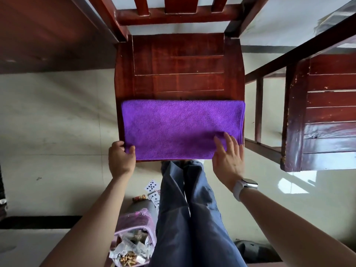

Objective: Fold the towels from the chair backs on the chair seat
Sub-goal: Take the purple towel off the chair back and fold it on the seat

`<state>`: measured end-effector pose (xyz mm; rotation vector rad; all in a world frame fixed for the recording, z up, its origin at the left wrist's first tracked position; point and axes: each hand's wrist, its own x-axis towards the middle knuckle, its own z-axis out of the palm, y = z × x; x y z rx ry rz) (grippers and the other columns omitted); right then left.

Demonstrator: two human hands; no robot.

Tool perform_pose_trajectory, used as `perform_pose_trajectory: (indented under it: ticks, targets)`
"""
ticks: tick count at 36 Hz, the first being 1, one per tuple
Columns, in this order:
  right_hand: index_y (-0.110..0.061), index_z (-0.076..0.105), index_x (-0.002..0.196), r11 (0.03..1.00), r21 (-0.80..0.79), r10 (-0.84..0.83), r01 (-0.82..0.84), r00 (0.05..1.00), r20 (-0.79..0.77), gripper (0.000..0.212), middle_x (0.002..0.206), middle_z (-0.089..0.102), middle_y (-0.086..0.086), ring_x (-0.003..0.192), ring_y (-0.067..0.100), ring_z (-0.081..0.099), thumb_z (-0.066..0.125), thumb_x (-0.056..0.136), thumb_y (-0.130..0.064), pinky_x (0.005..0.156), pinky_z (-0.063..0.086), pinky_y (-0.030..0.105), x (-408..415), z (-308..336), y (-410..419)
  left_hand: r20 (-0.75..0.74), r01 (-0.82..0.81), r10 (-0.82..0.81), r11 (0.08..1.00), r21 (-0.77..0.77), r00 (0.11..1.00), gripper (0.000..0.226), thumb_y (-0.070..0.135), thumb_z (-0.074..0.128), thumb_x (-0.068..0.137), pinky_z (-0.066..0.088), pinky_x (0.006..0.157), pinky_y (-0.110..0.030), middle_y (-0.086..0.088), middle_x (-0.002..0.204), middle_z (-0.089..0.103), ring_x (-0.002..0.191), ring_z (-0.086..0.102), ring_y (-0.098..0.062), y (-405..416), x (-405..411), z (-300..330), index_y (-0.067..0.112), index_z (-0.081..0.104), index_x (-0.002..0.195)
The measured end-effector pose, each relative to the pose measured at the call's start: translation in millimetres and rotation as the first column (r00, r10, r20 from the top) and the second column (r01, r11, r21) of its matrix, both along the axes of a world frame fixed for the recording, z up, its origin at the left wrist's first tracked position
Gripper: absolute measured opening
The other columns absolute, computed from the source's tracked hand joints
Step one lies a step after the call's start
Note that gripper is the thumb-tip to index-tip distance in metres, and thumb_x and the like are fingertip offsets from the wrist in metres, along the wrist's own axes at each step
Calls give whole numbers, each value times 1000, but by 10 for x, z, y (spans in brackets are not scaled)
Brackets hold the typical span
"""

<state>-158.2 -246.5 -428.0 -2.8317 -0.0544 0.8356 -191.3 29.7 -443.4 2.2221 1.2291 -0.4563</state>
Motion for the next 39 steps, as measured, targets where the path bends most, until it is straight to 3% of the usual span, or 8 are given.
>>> perform_pose_trajectory:
  ticks: [3,10,14,16,20,28,33,39]
  targets:
    - [-18,37,140,1000,2,-26,26,994,-107,61,151,25,17,137,43,23,23,82,-31,109,20,58,-47,-45,-37,0,-49,49,999,-15,999,21,11,61,85,43,82,-35,-21,99,67,95,61,-34,-6,-50,-2,0,60,103]
    - [-22,38,140,995,54,85,-81,993,-85,58,151,27,14,137,43,24,42,82,-16,108,27,58,40,-83,-285,-51,-65,64,998,-18,997,23,11,64,82,43,80,-35,-20,100,65,95,60,-35,86,-138,-26,3,60,104]
    - [-13,53,127,998,11,65,-65,998,2,49,139,43,20,128,41,40,36,81,-18,103,30,62,124,-15,-239,72,186,-195,976,109,978,41,7,63,78,41,89,-47,-23,115,54,111,47,-39,52,-71,29,2,53,117]
    - [-13,54,122,996,24,83,-85,994,70,50,131,50,20,122,39,46,33,78,-19,101,33,63,209,11,-148,131,337,-366,919,204,921,46,12,59,78,40,90,-48,-21,123,51,115,45,-38,-25,27,104,3,50,122]
    - [-12,47,130,958,106,243,-265,953,180,53,139,45,18,131,37,40,34,79,-19,105,24,63,456,-41,169,107,644,-688,715,273,718,52,27,43,82,33,101,-47,-14,140,42,128,37,-32,-219,290,66,12,43,132]
    - [-16,42,137,878,55,431,-475,837,337,49,146,39,10,135,27,37,38,88,-23,108,26,56,915,-472,721,4,816,-857,492,304,515,56,34,38,87,19,109,-56,-11,150,31,138,26,-31,-440,861,-393,17,33,140]
    - [-30,33,141,856,-64,499,-512,790,355,49,148,35,8,135,29,35,37,92,-35,111,21,52,1090,-673,508,5,792,-852,490,363,524,57,42,37,89,13,112,-51,-12,151,28,140,23,-31,-212,877,-545,22,31,142]
    - [-23,31,143,938,-103,348,-332,898,270,53,150,31,9,139,26,29,31,92,-37,112,16,53,1271,-617,14,-29,737,-780,578,349,625,60,46,32,89,10,112,-53,-12,152,23,141,18,-32,75,818,-522,20,28,143]
